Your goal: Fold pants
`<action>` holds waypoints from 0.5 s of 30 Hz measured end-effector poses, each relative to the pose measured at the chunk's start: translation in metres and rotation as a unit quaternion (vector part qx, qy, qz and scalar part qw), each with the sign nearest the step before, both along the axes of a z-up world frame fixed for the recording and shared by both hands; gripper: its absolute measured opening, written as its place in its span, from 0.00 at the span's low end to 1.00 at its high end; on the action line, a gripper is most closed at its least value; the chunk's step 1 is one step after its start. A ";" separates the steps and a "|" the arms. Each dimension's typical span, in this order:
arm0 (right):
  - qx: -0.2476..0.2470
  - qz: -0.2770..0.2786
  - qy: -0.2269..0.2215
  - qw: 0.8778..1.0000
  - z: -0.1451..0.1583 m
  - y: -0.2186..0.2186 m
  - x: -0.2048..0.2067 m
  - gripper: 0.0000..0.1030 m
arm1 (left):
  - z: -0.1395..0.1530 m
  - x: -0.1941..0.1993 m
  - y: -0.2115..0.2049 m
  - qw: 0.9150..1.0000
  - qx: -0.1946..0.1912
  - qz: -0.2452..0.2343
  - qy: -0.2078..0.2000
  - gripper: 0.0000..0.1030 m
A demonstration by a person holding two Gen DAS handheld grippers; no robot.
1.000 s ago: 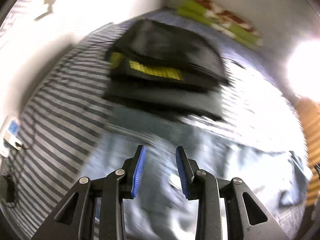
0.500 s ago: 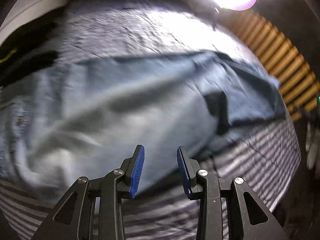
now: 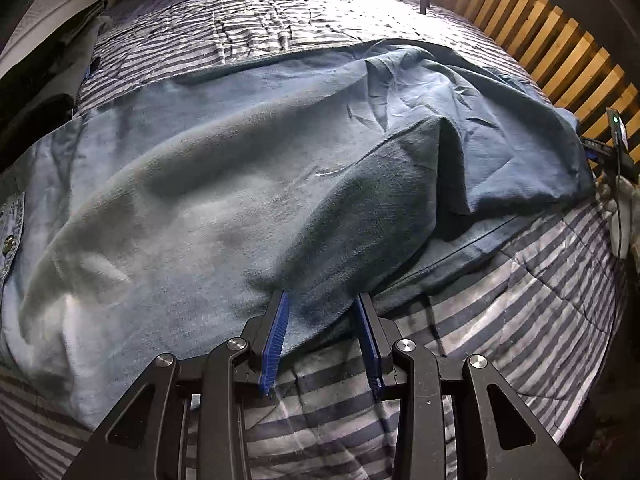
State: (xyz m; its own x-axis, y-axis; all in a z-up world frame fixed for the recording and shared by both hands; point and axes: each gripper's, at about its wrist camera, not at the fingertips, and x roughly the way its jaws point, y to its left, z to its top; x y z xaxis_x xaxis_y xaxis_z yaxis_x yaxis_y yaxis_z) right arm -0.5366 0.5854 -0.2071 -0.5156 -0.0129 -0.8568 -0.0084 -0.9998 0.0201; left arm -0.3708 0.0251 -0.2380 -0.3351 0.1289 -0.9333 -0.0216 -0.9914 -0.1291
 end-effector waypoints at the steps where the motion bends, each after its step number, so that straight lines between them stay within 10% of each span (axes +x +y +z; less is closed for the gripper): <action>1: 0.000 0.002 0.006 1.000 -0.002 -0.003 -0.003 0.54 | -0.001 -0.002 0.000 1.000 -0.001 0.000 0.000 0.35; 4: -0.010 0.005 0.025 1.000 -0.004 -0.008 -0.007 0.45 | -0.004 -0.008 0.000 1.000 0.000 0.003 0.000 0.36; 6: -0.034 0.028 0.022 0.999 -0.003 -0.013 -0.007 0.13 | -0.005 -0.010 0.000 1.000 0.000 0.002 0.000 0.36; 13: 0.106 0.023 -0.056 0.993 0.040 -0.007 -0.004 0.11 | -0.003 -0.008 -0.003 1.000 0.006 0.001 0.002 0.36; 15: 0.234 -0.002 -0.046 0.971 0.048 -0.004 0.001 0.20 | -0.003 -0.007 -0.004 1.000 0.009 0.002 0.004 0.37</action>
